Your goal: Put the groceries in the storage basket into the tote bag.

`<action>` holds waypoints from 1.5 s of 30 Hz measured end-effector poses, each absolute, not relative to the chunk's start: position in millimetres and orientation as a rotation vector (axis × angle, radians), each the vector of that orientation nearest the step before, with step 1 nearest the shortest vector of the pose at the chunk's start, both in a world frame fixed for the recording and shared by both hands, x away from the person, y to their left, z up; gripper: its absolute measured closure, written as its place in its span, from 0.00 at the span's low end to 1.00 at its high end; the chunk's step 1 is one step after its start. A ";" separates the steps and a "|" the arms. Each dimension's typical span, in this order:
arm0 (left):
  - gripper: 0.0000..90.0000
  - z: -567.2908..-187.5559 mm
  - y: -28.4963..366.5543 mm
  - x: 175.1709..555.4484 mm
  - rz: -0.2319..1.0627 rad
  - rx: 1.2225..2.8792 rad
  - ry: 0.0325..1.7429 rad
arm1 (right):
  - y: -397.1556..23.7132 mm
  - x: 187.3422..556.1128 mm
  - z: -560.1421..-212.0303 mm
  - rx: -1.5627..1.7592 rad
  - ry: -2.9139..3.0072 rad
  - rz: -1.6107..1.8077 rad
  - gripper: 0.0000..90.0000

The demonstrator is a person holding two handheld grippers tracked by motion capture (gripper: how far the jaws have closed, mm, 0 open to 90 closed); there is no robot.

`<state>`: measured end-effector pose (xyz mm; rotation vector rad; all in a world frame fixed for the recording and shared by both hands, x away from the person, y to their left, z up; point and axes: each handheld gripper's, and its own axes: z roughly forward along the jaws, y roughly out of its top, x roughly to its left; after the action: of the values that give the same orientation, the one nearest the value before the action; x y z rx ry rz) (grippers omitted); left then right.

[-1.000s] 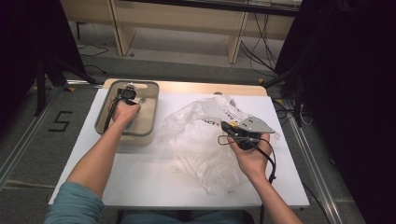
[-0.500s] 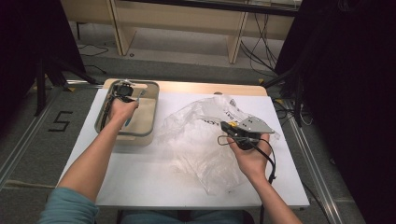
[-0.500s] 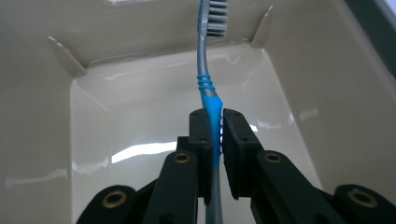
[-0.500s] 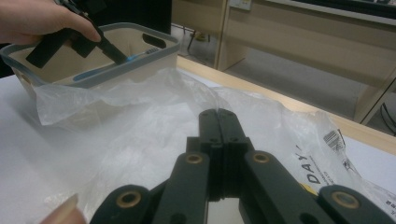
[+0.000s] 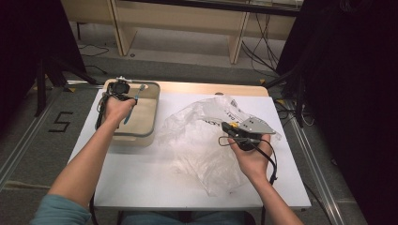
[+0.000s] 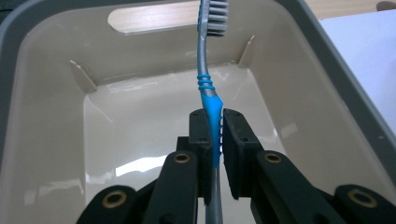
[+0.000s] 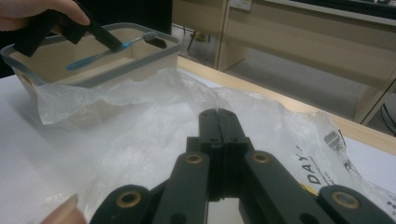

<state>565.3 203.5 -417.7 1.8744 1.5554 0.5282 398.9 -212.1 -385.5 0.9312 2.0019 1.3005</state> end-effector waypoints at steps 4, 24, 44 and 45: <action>0.91 -412.8 203.5 562.6 0.539 1.869 1.538 | -211.8 398.7 -385.4 0.933 2.001 1.301 1.00; 0.91 -391.4 197.2 542.4 0.544 1.848 1.447 | -211.3 398.1 -385.3 0.931 2.002 1.301 1.00; 0.91 -380.7 190.5 521.5 0.543 1.836 1.371 | -209.8 397.7 -385.3 0.929 2.006 1.301 1.00; 0.91 -380.2 190.0 519.7 0.539 1.837 1.364 | -209.7 397.6 -385.4 0.930 2.007 1.300 1.00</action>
<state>519.7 190.0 -380.2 1.8369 1.3641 0.5387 397.6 -209.7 -385.4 0.9296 2.0068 1.3004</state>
